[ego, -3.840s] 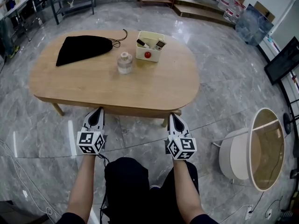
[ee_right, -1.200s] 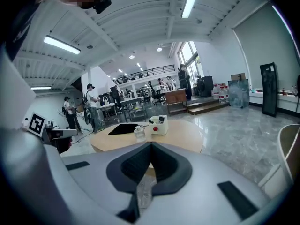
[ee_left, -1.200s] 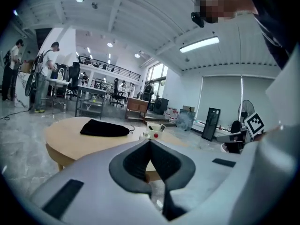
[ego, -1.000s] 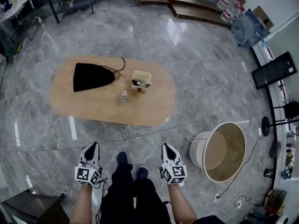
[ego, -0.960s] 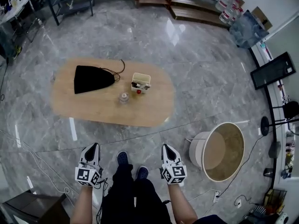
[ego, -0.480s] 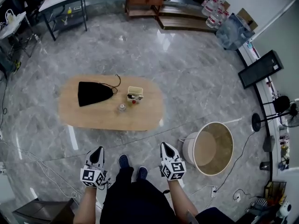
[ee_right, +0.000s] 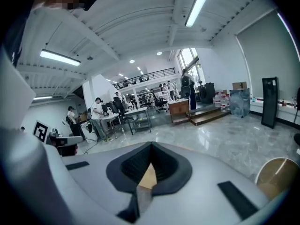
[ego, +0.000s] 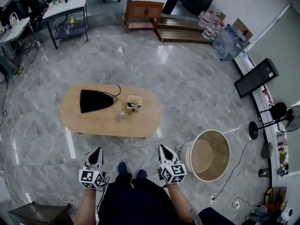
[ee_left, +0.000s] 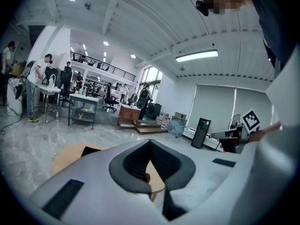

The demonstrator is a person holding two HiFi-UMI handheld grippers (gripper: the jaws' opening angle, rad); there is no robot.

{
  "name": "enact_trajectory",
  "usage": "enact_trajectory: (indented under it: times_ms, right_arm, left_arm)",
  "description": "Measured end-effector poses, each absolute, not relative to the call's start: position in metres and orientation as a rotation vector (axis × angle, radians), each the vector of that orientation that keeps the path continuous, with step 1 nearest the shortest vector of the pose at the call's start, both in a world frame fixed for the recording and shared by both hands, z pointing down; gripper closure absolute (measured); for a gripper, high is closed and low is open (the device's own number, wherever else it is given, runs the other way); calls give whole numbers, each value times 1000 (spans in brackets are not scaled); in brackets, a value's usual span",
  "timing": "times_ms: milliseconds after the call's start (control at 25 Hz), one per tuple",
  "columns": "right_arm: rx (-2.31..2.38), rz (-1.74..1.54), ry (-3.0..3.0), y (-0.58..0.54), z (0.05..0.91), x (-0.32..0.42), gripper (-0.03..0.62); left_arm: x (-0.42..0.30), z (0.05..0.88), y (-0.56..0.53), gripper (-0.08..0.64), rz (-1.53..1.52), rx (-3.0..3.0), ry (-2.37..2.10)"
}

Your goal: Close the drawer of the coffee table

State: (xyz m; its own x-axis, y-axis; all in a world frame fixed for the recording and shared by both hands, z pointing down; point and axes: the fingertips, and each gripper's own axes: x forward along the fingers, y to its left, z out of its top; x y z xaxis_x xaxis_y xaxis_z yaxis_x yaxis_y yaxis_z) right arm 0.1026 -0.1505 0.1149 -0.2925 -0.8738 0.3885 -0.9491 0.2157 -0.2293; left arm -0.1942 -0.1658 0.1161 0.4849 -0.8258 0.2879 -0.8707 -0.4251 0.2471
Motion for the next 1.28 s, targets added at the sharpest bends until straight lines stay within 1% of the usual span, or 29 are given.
enact_trajectory:
  times_ms: [160,640,1280]
  right_arm:
    - [1721,618,-2361,-146,100,102,566]
    - [1661,615,-2385,-126,96,143,566]
    - [1657,650,-2379,-139,103,148,566]
  left_arm:
    - [-189,103,-156,535,170,2371,-1464]
    - [-139,78,-133,535,172,2375,-1505]
    - [-129,77,-141,535,190,2362,-1510]
